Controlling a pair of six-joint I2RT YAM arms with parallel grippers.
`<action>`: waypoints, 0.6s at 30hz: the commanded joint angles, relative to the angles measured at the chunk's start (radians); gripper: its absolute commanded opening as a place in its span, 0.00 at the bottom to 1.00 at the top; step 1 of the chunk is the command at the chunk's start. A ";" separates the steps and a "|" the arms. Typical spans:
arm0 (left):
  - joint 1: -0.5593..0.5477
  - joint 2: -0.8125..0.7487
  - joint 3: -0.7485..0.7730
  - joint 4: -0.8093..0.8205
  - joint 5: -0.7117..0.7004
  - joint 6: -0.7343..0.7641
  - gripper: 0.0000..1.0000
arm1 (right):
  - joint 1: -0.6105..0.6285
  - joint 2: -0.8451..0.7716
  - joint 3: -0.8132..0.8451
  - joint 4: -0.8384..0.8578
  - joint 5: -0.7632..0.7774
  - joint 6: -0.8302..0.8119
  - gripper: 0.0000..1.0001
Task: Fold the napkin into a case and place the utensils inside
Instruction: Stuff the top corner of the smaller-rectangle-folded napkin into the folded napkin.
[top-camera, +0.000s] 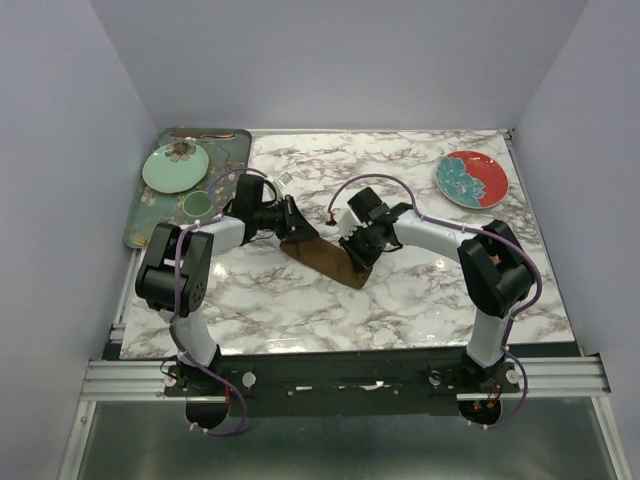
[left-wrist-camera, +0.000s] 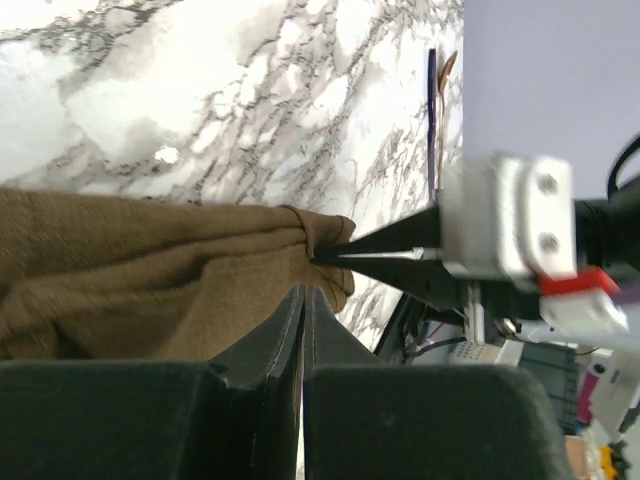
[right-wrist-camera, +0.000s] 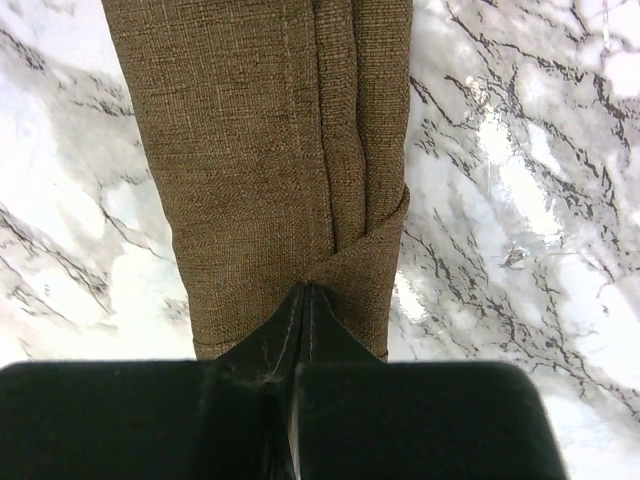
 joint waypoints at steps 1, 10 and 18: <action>-0.007 0.150 0.046 0.202 0.055 -0.136 0.10 | -0.006 0.020 -0.065 -0.077 0.086 -0.141 0.06; 0.000 0.318 -0.007 0.190 -0.009 -0.176 0.04 | -0.004 -0.028 -0.110 -0.078 0.052 -0.192 0.09; -0.005 0.185 0.072 0.178 0.052 -0.170 0.19 | -0.013 -0.186 0.025 -0.195 -0.086 -0.152 0.49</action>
